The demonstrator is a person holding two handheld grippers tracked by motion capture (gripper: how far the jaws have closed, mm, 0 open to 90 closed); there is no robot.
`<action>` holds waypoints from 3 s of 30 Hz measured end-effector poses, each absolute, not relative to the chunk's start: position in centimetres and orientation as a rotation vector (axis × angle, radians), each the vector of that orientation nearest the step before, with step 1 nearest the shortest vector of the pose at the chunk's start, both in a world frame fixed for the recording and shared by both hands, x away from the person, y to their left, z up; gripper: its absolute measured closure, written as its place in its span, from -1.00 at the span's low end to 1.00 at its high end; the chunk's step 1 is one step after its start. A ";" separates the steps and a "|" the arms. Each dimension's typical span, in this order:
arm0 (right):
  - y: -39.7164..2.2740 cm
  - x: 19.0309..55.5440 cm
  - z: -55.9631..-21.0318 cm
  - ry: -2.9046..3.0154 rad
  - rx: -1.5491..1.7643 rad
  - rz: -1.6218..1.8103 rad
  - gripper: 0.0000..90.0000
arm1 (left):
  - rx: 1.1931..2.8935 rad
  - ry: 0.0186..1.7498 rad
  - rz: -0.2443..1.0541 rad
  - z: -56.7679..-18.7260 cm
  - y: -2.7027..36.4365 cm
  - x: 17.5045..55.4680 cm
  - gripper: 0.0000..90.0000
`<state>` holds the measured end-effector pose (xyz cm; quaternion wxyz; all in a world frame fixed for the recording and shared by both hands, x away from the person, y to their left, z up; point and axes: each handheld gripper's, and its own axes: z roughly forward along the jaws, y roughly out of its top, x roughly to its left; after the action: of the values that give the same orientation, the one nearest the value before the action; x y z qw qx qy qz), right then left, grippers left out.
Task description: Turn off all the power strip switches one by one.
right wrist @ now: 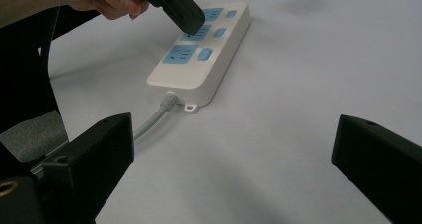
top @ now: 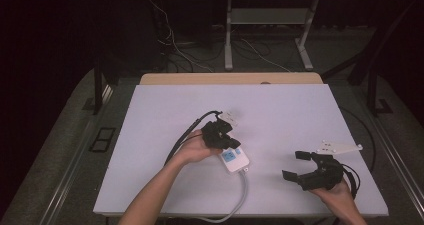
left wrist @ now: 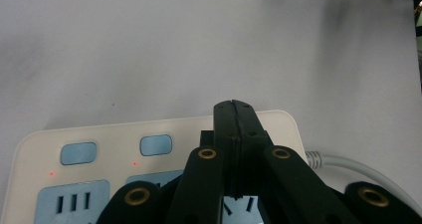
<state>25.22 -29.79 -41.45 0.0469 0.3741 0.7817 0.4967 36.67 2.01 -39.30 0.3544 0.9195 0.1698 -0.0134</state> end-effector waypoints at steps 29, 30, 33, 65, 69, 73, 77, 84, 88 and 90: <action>-29.9 25.2 -41.4 2.385 1.143 1.517 -0.94 | 2.377 0.483 -0.004 -39.1 2.4 38.7 0.99; -29.9 25.2 -41.4 2.385 1.143 1.517 -0.94 | 2.383 0.482 -0.003 -39.1 2.4 38.7 0.99; -29.9 25.2 -41.4 2.385 1.146 1.517 -0.94 | 2.386 0.486 0.000 -39.3 2.4 38.8 0.99; -30.0 25.2 -41.4 2.385 1.141 1.513 -0.94 | 2.409 0.540 -0.044 -41.1 2.4 40.1 0.99; -29.8 25.2 -41.5 2.390 1.142 1.510 -0.94 | 2.401 0.538 -0.053 -41.2 2.5 40.2 0.99; -29.7 25.1 -41.4 2.391 1.137 1.509 -0.94 | 2.377 0.555 -0.055 -41.5 2.7 40.1 1.00; -29.7 25.1 -41.4 2.392 1.138 1.506 -0.94 | 2.381 0.550 -0.035 -41.4 2.6 39.9 0.99; -29.7 25.2 -41.5 2.393 1.139 1.506 -0.94 | 2.376 0.577 -0.052 -41.4 2.7 40.0 0.99; -29.8 25.2 -41.5 2.389 1.142 1.508 -0.94 | 2.370 0.594 -0.048 -41.4 2.7 39.9 0.99; -29.8 25.2 -41.5 2.390 1.143 1.507 -0.94 | 2.368 0.602 -0.053 -41.4 2.7 39.9 0.99</action>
<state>25.22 -29.80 -41.48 0.0468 0.3745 0.7834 0.4938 39.94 2.67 -41.40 0.3419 0.9106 0.2314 -0.0205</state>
